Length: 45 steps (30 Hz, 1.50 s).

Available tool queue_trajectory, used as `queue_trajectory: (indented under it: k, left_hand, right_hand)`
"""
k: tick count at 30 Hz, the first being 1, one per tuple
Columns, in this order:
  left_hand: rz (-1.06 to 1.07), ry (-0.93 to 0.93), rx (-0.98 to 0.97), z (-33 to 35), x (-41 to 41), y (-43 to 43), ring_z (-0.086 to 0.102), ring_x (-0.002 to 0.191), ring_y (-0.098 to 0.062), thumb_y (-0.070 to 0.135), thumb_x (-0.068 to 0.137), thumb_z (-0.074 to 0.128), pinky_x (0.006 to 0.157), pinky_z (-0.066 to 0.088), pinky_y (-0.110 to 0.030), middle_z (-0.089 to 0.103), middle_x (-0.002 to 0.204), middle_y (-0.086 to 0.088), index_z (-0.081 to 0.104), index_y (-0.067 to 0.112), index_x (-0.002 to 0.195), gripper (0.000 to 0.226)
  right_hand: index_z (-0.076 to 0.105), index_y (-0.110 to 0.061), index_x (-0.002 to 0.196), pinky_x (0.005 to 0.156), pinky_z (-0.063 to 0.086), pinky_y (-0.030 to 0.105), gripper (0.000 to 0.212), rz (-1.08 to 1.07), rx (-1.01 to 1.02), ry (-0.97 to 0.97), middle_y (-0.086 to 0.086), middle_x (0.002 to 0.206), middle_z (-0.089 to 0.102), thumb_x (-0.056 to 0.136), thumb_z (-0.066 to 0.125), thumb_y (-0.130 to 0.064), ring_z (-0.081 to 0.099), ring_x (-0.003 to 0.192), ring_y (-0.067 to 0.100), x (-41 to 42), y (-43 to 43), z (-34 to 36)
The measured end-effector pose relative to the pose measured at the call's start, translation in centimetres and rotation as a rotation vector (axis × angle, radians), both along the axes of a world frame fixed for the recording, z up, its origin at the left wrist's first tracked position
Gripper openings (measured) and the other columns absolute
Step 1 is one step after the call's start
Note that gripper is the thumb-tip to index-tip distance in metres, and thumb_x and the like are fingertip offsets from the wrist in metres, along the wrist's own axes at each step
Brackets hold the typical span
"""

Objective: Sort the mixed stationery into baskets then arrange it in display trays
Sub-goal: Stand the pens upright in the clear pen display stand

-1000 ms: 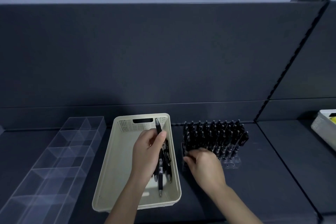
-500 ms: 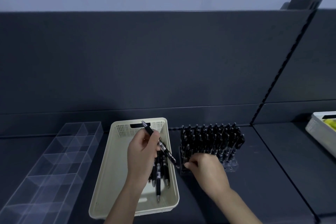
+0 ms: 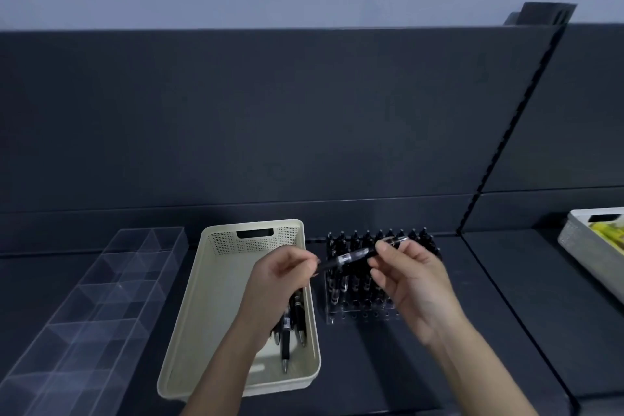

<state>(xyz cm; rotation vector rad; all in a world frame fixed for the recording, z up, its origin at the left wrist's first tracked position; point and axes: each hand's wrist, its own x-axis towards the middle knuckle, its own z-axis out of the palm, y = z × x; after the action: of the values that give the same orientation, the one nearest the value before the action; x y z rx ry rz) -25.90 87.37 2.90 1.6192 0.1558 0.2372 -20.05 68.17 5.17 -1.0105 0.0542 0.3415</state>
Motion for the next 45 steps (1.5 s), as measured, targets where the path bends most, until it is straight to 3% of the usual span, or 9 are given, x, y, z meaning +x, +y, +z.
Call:
queue_trajectory:
  k: [8,12,16,22,27,32,35,41,45]
  left_hand:
    - [0.317,0.196,0.026,-3.2,0.7,-0.1,0.068,0.074,-0.013,0.006,0.086,0.060,0.067,0.053,-0.029,0.072,0.077,0.000,0.067,0.020,0.080,0.017]
    - [0.370,0.213,0.066,-3.9,0.8,0.0,0.067,0.074,-0.021,0.004,0.084,0.062,0.067,0.052,-0.033,0.070,0.076,-0.003,0.066,0.019,0.080,0.017]
    - [0.371,0.232,0.123,-4.1,0.9,0.1,0.066,0.080,-0.026,0.003,0.085,0.062,0.075,0.053,-0.041,0.069,0.080,-0.006,0.066,0.018,0.081,0.016]
    - [0.380,0.228,0.132,-4.5,0.6,0.4,0.066,0.078,-0.025,0.004,0.086,0.062,0.059,0.052,-0.024,0.069,0.081,-0.005,0.067,0.019,0.082,0.016]
    - [0.375,0.242,0.157,-4.9,0.5,0.6,0.066,0.077,-0.022,0.005,0.086,0.062,0.067,0.054,-0.032,0.068,0.079,-0.003,0.067,0.020,0.081,0.017]
    - [0.371,0.317,0.477,-5.3,1.0,1.5,0.059,0.078,-0.003,0.016,0.086,0.062,0.059,0.037,-0.012,0.062,0.082,0.012,0.058,0.023,0.086,0.008]
    - [0.270,0.463,0.676,-5.5,2.2,2.1,0.053,0.071,-0.005,0.026,0.084,0.063,0.055,0.037,-0.019,0.057,0.087,0.004,0.045,0.020,0.092,0.021]
    - [0.132,0.724,0.722,-5.8,4.2,1.6,0.057,0.094,-0.027,0.028,0.072,0.068,0.076,0.050,-0.036,0.051,0.104,-0.010,0.041,0.010,0.104,0.046]
    - [0.123,0.747,0.650,-6.2,4.7,1.8,0.054,0.074,-0.014,0.023,0.071,0.073,0.055,0.042,-0.025,0.053,0.088,-0.003,0.038,0.005,0.111,0.056]
  right_hand:
    - [0.059,-0.011,0.072,0.057,0.054,0.022,0.016,-0.133,-0.550,-0.478,-0.010,0.057,0.047,0.080,0.072,-0.006,0.051,0.059,0.009,1.2,0.3,0.7]
    - [0.059,-0.017,0.072,0.065,0.055,0.038,0.017,-0.128,-0.820,-0.611,-0.003,0.061,0.056,0.079,0.074,-0.014,0.060,0.063,0.024,1.1,0.5,-0.3]
    - [0.060,-0.015,0.075,0.061,0.044,0.016,0.016,-0.154,-1.011,-0.761,-0.003,0.065,0.058,0.078,0.076,-0.018,0.056,0.063,0.015,1.2,0.9,-1.5]
    - [0.070,-0.010,0.092,0.062,0.039,0.005,0.017,-0.064,-1.136,-0.862,-0.010,0.074,0.060,0.079,0.075,-0.020,0.054,0.065,0.002,0.9,1.1,-3.6]
    - [0.069,-0.008,0.092,0.061,0.042,0.020,0.021,-0.026,-1.233,-0.873,-0.005,0.074,0.059,0.082,0.072,-0.026,0.055,0.066,0.012,0.6,1.6,-4.4]
    - [0.059,-0.011,0.074,0.056,0.043,0.030,0.039,0.056,-1.281,-0.853,-0.004,0.064,0.055,0.081,0.065,-0.049,0.052,0.060,0.015,0.7,1.4,-3.7]
    - [0.057,-0.017,0.068,0.050,0.040,0.025,0.050,-0.028,-1.192,-0.790,-0.008,0.055,0.053,0.082,0.043,-0.063,0.050,0.052,0.008,0.4,1.0,-3.0]
    - [0.044,-0.012,0.061,0.050,0.041,0.034,0.047,-0.107,-1.129,-0.729,0.003,0.054,0.051,0.093,0.045,-0.045,0.048,0.052,0.021,0.5,1.2,-2.1]
    - [0.052,-0.016,0.065,0.052,0.043,0.030,0.038,-0.124,-1.079,-0.686,0.002,0.056,0.055,0.095,0.048,-0.039,0.058,0.058,0.019,0.0,1.2,-2.7]
